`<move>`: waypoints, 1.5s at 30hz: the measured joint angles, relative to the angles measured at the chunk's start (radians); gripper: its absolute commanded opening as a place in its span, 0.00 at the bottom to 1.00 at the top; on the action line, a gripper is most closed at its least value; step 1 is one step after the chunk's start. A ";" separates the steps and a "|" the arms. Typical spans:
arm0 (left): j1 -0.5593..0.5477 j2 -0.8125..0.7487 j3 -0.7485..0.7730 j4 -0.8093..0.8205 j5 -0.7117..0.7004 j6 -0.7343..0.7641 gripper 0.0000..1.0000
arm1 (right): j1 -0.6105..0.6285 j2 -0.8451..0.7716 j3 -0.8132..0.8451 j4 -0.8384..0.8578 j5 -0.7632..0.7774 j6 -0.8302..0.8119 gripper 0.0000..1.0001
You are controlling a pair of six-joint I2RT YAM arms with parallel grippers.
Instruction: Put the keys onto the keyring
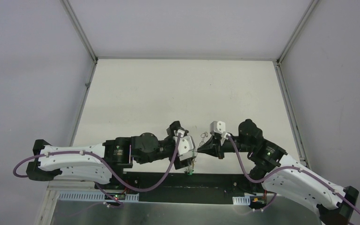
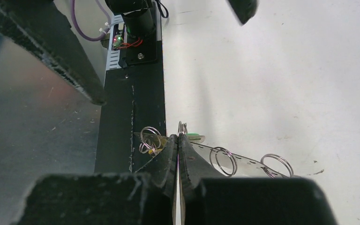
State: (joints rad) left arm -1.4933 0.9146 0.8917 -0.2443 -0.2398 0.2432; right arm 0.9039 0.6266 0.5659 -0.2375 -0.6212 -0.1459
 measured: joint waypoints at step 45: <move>0.752 -0.011 -0.074 0.186 1.046 -0.729 0.62 | -0.001 0.200 0.102 0.361 0.056 0.448 0.00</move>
State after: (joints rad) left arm -0.7410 0.9039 0.8181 -0.0586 0.8062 -0.4858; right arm 0.9031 0.8265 0.6678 0.1234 -0.5655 0.3019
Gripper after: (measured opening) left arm 0.630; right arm 0.004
